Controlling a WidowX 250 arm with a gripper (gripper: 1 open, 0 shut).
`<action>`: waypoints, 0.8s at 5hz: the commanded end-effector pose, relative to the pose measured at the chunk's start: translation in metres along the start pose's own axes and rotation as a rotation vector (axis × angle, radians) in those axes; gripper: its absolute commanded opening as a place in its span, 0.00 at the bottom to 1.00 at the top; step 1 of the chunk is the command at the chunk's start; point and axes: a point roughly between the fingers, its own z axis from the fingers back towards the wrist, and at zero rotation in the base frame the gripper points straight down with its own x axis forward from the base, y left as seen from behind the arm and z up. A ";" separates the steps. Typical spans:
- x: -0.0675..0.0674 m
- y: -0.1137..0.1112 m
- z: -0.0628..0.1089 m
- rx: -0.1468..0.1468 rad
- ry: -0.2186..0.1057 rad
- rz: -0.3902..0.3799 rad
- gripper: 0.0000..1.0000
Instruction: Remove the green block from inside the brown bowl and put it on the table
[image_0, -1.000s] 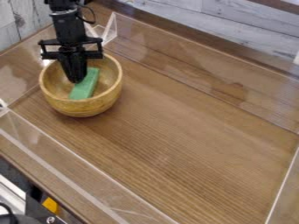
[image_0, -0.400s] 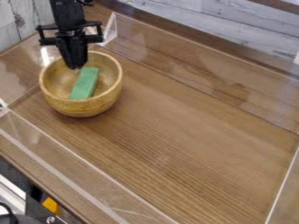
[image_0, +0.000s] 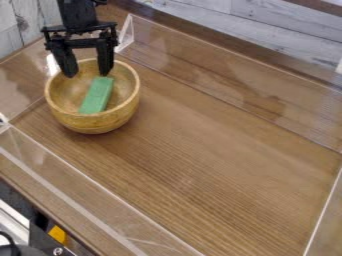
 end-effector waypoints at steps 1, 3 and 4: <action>-0.001 -0.001 0.021 0.017 -0.094 -0.007 1.00; 0.000 -0.002 0.012 0.024 -0.100 -0.011 1.00; 0.000 -0.003 0.008 0.026 -0.102 -0.013 1.00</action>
